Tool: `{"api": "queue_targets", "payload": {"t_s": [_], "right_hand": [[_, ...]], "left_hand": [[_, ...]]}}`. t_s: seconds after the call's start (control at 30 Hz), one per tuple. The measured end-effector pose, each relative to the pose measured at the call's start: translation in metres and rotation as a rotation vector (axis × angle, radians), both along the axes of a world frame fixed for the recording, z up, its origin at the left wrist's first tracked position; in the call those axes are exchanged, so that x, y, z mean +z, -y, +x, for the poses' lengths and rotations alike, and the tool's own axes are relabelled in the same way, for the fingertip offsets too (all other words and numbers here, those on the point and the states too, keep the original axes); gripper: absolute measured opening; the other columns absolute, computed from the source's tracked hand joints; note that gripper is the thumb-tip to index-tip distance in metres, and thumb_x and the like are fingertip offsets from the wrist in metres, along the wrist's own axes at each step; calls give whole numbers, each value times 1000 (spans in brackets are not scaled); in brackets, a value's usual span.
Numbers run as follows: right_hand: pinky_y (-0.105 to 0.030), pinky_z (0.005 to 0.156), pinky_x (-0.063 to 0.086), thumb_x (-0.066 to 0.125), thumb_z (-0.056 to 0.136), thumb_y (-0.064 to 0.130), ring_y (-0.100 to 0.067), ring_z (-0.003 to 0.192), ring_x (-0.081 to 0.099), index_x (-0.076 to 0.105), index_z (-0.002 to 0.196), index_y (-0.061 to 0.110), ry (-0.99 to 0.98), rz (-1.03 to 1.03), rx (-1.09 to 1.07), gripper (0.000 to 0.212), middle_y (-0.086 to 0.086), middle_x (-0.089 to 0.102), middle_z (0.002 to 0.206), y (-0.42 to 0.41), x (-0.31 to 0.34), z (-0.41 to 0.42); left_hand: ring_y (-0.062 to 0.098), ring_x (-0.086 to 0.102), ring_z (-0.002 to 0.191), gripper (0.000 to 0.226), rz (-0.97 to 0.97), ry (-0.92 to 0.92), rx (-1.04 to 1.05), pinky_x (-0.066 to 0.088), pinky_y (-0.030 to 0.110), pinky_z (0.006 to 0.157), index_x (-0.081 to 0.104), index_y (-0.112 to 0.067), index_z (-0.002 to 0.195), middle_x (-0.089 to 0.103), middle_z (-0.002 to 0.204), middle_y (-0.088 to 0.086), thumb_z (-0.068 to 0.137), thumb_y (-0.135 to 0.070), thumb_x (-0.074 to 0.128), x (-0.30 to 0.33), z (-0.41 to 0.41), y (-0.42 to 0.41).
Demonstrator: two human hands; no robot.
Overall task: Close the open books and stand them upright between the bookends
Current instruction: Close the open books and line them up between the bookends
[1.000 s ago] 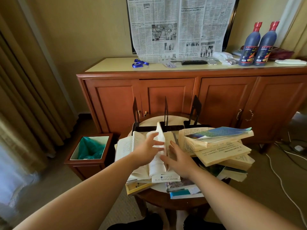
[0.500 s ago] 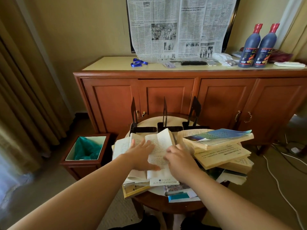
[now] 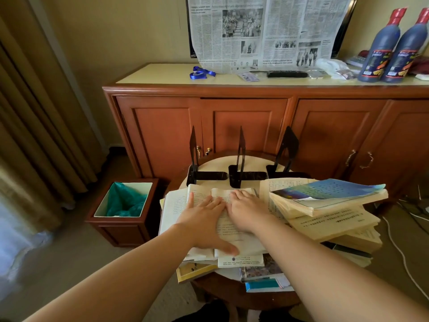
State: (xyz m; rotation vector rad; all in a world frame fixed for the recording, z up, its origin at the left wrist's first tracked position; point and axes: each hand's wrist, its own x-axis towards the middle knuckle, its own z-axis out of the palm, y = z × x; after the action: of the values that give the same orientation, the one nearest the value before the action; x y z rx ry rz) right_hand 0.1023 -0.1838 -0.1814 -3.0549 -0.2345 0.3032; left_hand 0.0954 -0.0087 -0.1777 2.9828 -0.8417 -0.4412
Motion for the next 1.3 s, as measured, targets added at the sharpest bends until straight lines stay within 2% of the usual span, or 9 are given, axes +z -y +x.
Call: {"api": "queue_targets", "payload": {"t_s": [0.1,0.2,0.33,0.4,0.6,0.9,1.07,1.2,1.3], "right_hand": [[-45,125,20,29,107,19,-30,155,22,22,161,2,-4,-65,14,57,-15,21,170,-4,0,14],[-49,127,15,31,106,12,-32,158,12,14,162,1,7,-104,37,61,-17,10,172,-3,-6,15],[-46,129,4,17,112,30,-22,160,-6,2,165,10,-1,33,59,59,-7,-5,174,4,-7,-12],[-42,129,-1,17,112,36,-19,159,-11,-2,166,13,-10,55,82,61,-4,-9,174,7,-6,-36],[-41,129,-3,22,113,33,-20,158,-17,-4,165,11,4,15,127,62,-8,-13,173,17,-8,-89],[-45,129,4,27,112,32,-21,160,-7,3,165,9,18,5,122,62,-6,-3,174,16,0,-66],[-49,128,12,32,109,24,-24,159,4,13,164,10,-34,59,50,60,-5,7,173,11,-5,-16],[-49,126,18,32,107,24,-27,154,21,27,159,9,-22,22,17,55,-9,22,170,9,-5,10],[-50,125,20,36,105,19,-28,155,22,26,160,6,-16,-25,-9,58,-11,24,169,4,-4,18]], "left_hand": [[15,-5,161,149,-21,-14,7,-18,59,124,0,-32,168,3,175,-11,50,-106,54,-1,1,0],[15,-4,161,149,-17,-24,12,-16,62,124,0,-32,167,3,175,-13,50,-107,53,-1,0,0],[15,-5,162,147,14,-34,18,-14,63,125,0,-31,168,1,175,-12,53,-106,52,2,-1,2],[16,-5,162,146,24,-32,19,-13,64,124,0,-30,168,0,175,-12,54,-107,49,3,-2,3],[19,-3,162,144,34,-25,16,-11,68,123,2,-30,167,2,176,-11,55,-106,49,8,-5,5],[17,-3,162,146,36,-23,22,-13,67,123,1,-31,168,2,176,-12,52,-107,49,7,-5,4],[17,-4,162,148,38,-30,20,-14,66,123,0,-31,168,2,176,-10,51,-107,51,4,-3,2],[16,-5,162,147,6,-42,21,-15,66,123,1,-29,168,1,176,-9,53,-105,53,4,-2,2],[16,-5,162,148,3,-45,24,-15,66,123,1,-29,168,2,176,-9,52,-105,53,3,-2,2]]}}
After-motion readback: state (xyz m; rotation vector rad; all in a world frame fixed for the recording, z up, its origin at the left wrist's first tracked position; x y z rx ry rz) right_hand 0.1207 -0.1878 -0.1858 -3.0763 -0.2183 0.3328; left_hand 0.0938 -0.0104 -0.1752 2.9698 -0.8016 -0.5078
